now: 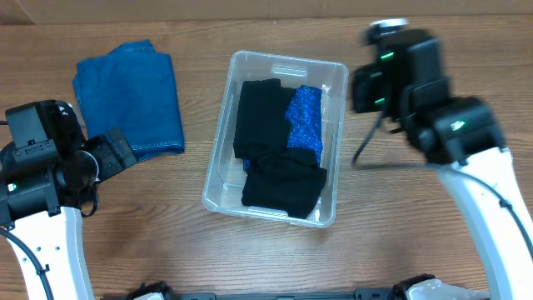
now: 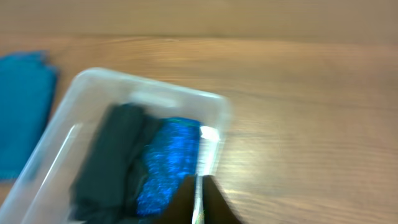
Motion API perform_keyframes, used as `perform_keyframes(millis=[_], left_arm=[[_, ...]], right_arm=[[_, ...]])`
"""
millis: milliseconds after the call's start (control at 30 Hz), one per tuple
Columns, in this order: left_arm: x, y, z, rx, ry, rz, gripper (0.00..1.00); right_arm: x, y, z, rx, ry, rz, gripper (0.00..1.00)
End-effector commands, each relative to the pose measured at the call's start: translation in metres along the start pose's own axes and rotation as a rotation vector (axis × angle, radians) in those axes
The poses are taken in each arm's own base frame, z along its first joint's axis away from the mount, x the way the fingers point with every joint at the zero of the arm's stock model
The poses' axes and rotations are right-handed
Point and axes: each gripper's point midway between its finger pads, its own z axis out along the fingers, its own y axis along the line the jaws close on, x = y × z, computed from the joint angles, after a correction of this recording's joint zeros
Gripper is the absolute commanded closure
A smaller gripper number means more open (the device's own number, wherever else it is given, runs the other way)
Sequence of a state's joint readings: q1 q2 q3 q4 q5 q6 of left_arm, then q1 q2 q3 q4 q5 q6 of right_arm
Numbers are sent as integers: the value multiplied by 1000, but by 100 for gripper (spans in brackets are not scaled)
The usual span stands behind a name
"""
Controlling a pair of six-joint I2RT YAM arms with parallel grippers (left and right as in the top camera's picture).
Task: Pack container
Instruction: 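Raise the right gripper and move it aside to the right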
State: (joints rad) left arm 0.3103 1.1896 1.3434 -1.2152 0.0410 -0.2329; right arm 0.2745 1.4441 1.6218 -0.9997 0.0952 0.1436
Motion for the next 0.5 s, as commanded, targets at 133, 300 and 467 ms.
perform_keyframes(millis=[133,300,467], left_arm=[[-6,1,-6,-3,-23,6,0],[-6,0,-6,-3,-24,6,0],[-5,1,-6,-5,-20,6,0]], right_arm=[[84,-58,147,-85,413,166,96],[107,11,169,-477,473,20,96],[92,26,168,-556,410,1,96]])
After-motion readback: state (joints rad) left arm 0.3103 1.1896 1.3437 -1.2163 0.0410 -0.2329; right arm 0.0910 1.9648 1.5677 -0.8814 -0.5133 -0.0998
